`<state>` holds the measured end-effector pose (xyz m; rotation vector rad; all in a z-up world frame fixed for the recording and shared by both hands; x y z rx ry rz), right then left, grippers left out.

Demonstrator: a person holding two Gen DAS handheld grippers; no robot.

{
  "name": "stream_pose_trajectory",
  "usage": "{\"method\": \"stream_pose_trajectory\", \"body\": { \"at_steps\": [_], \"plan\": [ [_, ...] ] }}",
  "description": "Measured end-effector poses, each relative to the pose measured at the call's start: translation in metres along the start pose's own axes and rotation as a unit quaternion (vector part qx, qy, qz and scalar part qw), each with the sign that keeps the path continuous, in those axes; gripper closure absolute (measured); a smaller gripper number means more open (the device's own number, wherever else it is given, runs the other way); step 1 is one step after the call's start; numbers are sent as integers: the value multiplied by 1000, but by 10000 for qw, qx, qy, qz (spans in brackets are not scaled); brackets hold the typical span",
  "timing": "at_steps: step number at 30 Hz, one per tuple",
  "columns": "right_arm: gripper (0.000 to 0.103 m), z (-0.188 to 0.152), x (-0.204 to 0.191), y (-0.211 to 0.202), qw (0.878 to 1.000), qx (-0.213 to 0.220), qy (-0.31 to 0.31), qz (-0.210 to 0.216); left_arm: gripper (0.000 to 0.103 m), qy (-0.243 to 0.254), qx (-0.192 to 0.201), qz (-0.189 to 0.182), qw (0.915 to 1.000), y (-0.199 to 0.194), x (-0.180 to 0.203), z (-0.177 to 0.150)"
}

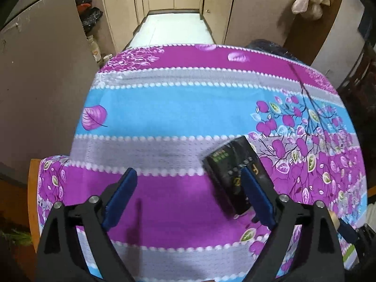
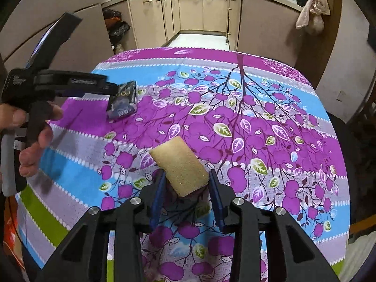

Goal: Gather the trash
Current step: 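Grasp the black Face tissue pack with the left tool while the right tool grasps the beige sponge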

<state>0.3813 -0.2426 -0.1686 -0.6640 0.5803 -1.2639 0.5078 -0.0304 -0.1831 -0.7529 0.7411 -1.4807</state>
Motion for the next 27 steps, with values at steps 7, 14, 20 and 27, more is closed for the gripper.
{"method": "stream_pose_trajectory", "body": {
  "at_steps": [7,14,20,27],
  "plan": [
    [65,2,1,6,9999,22,78,129,6,496,461,643,9956,1,23,-2],
    [65,2,3,-1,9998,96,28,174,34,-62,526,-476,9975,-5,2,-18],
    [65,-3,-1,0,9997,113,20,216,89,512,634,-1117,9904,-25,22,-35],
    [65,-4,4,-14,9995,168,-28,264,95,879,252,-2185,9715,-43,8,-50]
  ]
}}
Point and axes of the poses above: each gripper's, at about its wrist camera, not at the fingertips, and y roughly the way its jaws point, x to its right, z to its top, the point moved 4 cm from there along y, roughly the way its jaws point, and after that the axes turned 8 degrees about x, right-handed, at the moved point
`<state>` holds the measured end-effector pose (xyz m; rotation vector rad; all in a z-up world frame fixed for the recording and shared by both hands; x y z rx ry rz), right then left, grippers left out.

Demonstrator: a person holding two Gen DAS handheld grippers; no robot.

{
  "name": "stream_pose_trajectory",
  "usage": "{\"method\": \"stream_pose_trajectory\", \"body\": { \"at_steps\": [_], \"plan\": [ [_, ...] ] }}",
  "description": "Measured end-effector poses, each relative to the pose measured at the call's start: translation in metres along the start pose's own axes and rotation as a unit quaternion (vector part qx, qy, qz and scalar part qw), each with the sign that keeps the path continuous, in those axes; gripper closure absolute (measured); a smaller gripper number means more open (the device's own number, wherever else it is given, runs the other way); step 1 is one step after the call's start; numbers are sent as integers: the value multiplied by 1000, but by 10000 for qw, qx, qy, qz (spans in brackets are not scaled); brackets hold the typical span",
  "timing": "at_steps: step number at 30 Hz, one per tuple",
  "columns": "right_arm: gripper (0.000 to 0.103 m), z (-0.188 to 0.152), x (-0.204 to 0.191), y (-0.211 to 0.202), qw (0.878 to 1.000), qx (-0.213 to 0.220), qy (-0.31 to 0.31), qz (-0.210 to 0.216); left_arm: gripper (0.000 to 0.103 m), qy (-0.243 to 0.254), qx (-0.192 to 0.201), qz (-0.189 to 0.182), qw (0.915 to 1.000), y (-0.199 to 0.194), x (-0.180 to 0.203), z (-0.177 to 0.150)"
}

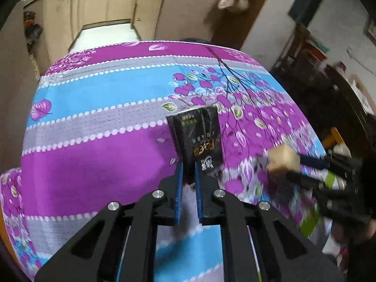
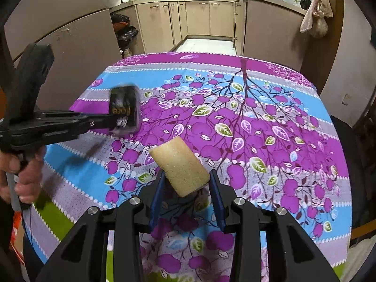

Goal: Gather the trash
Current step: 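Grasp the black Face tissue pack with the left tool while the right tool grasps the beige sponge, then carry the tissue pack and sponge over the white basin with both tools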

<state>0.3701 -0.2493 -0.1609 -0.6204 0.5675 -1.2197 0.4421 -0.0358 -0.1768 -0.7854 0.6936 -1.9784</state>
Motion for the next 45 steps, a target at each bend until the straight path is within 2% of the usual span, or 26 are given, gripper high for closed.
{"method": "stream_pose_trajectory", "body": {
  "at_steps": [2,3,4,6,7,8,9,11,15,17,19,21,22,23,25,27,30,34,37,40,45],
  "plan": [
    [65,-2,2,-3,10000,-16,2,57,94,84,-97,80,9999,-1,-6,-2],
    [64,-4,2,-3,10000,-36,-3,74,93,71,-87,302,9995,-3,-13,0],
    [64,-5,2,-3,9999,-65,-9,107,83,-33,-12,499,9987,-6,-19,3],
    [58,-7,0,-3,9999,-77,-45,120,34,-162,151,689,9974,-12,-21,7],
    [54,-7,-1,-2,9999,-62,-68,114,27,-183,351,1012,9941,-17,-19,9],
    [47,-6,-4,-3,9999,-18,-112,118,20,-194,525,1187,9913,-21,-13,11],
    [41,-5,-6,-3,9998,18,-169,125,18,-197,615,1197,9907,-21,-6,14],
    [38,-2,-11,-4,9993,51,-368,89,13,-130,716,1392,9876,-18,8,17],
    [37,4,-23,5,9926,-159,-1205,-78,12,292,565,1987,9780,8,35,16],
    [37,5,-24,12,9893,-348,-1416,8,13,372,527,2312,9708,20,40,15],
    [39,6,-22,20,9876,-518,-1476,90,13,337,504,2439,9679,28,42,15],
    [57,4,-21,28,9853,-700,-1547,178,13,263,422,2493,9672,33,38,11],
    [58,3,-21,30,9847,-729,-1567,221,18,202,403,2492,9674,37,36,9],
    [60,2,-21,30,9850,-721,-1547,249,28,163,377,2455,9685,37,34,7],
    [61,2,-22,31,9857,-691,-1514,259,38,45,394,2267,9731,39,32,3],
    [63,0,-23,29,9867,-627,-1480,241,61,36,433,2124,9762,35,33,1],
    [66,-2,-21,26,9895,-528,-1336,175,62,75,471,2144,9756,32,37,-2],
    [69,-5,-14,11,9954,-203,-938,18,69,77,704,2172,9736,15,38,-6],
    [69,-4,-5,-19,9986,300,-400,-188,69,97,1052,2293,9676,-12,42,-9],
    [69,-6,-9,-60,9938,981,-74,-513,69,177,1574,2430,9570,-52,59,-17],
    [69,-7,-19,-117,9787,1851,277,-842,69,161,2188,2476,9437,-107,88,-33]
  ]
}}
Point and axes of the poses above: each gripper's, at about its wrist camera, not at the fingertips, and y roughly the way its jaws point, x to its right, z to its top, the point moved 4 cm from there along y, roughly the way its jaws point, and after that the axes turned 8 degrees about x, right-handed, at the moved point
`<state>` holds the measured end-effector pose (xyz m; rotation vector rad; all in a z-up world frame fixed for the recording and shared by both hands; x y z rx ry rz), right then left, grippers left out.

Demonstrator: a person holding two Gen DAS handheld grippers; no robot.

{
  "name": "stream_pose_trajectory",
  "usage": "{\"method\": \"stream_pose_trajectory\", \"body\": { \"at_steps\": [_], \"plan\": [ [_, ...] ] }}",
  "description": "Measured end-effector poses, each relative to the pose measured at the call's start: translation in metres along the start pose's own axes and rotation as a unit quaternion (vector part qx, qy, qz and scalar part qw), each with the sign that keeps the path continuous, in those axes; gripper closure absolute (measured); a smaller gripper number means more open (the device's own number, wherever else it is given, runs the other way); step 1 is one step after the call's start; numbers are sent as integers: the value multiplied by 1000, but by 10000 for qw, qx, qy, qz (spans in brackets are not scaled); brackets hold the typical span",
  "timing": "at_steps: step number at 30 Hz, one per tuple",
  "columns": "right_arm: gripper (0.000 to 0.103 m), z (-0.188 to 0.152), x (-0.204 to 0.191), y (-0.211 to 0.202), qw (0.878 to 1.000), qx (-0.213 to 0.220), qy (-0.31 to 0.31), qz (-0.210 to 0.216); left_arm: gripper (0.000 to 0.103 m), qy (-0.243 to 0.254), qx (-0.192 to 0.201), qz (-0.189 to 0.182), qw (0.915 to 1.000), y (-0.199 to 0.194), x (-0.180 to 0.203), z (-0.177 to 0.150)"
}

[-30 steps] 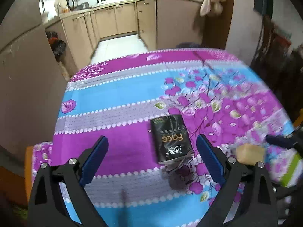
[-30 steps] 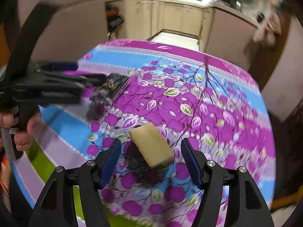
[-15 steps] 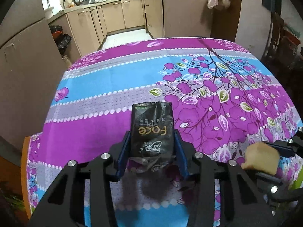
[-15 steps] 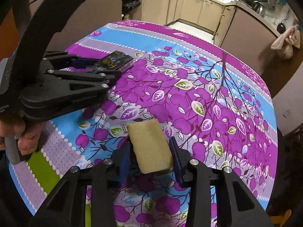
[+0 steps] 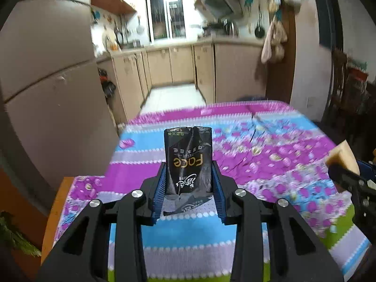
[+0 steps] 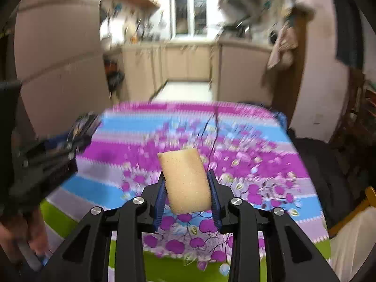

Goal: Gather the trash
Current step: 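Carry the tissue pack and sponge over the white basin with both tools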

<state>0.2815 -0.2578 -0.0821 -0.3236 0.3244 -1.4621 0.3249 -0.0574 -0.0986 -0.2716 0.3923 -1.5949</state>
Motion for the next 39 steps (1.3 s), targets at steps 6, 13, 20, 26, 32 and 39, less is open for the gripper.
{"method": "stream_pose_trajectory", "body": {
  "at_steps": [6,13,20,26,32,39],
  "plan": [
    [69,17,-4,-57,9977,637,71,-226,68,-254,433,-178,9986,-52,2,21],
    [69,24,-3,-95,9963,785,19,-335,68,-246,566,-463,9970,-75,20,33],
    [69,22,0,-119,9964,755,42,-395,68,-201,615,-561,9963,-87,27,32],
    [69,23,7,-128,9960,752,122,-467,68,-133,648,-654,9957,-94,35,33],
    [69,19,19,-140,9957,694,227,-562,68,-69,607,-789,9950,-97,51,29],
    [69,19,38,-156,9937,709,435,-749,68,147,578,-1034,9929,-100,77,30]
  ]
}}
Point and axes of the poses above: each gripper's, at about its wrist camera, not at the fingertips, and y roughly the way its jaws point, x to its right, z to its top, the point moved 4 cm from there along y, roughly the way its jaws point, and after that the axes turned 8 degrees about x, right-handed, at the moved point
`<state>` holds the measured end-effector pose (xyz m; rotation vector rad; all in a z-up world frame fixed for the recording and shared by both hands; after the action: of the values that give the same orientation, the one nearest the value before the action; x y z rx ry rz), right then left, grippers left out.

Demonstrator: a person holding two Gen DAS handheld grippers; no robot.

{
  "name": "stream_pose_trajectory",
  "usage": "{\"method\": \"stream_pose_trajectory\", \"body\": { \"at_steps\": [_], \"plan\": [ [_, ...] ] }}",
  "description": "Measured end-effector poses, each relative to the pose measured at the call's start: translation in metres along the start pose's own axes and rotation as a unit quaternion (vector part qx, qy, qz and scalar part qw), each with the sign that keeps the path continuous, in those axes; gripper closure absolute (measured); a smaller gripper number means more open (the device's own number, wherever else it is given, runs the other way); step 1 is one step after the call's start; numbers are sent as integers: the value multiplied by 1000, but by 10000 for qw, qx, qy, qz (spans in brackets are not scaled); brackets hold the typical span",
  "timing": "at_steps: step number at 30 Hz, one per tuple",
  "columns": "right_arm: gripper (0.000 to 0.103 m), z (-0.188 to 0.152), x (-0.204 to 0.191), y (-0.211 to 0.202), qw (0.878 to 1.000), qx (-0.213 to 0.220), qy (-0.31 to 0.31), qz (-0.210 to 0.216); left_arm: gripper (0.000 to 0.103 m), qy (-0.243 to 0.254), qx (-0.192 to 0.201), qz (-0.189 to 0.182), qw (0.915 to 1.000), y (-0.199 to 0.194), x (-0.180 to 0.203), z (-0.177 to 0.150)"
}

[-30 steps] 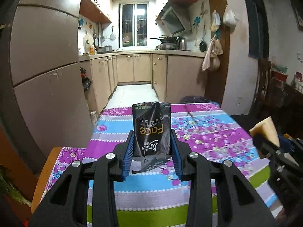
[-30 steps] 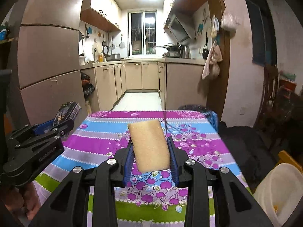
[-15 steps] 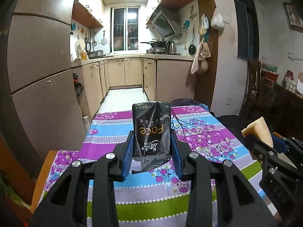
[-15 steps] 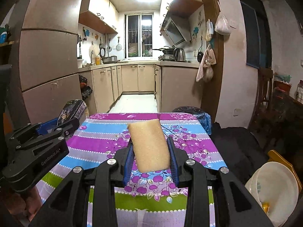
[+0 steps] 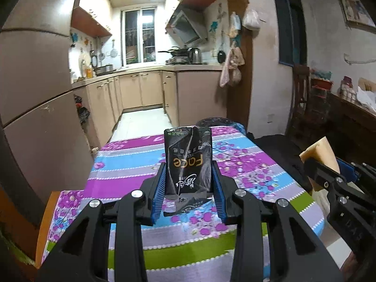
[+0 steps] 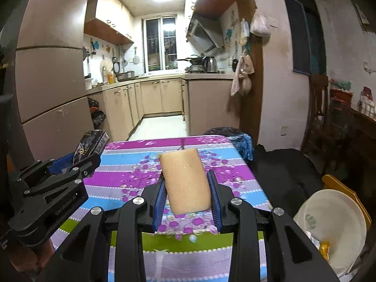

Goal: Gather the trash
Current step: 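Carry the tissue pack and sponge over the white basin with both tools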

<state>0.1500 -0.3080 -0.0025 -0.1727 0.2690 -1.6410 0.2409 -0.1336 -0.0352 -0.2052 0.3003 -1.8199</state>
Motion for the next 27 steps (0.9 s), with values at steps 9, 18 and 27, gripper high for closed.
{"method": "stream_pose_trajectory", "body": {
  "at_steps": [9,18,27],
  "plan": [
    [69,16,102,-45,9935,118,242,-1103,68,150,-89,-1230,9923,11,98,19],
    [69,19,247,-75,9722,-306,661,-2225,69,406,-410,-2499,9665,22,229,28],
    [69,-22,363,-54,9491,-1493,1223,-2490,69,876,-1527,-3157,9324,64,323,10]
  ]
}}
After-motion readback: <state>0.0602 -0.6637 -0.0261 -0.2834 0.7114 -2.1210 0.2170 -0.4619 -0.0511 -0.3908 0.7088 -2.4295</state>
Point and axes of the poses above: each gripper's, at about its wrist camera, not at the fingertips, and y roughly the way its jaws point, x to its right, z to its top, the point moved 4 cm from there along y, roughly the way its jaws point, and after that the axes turned 8 degrees about x, right-handed, at the moved point
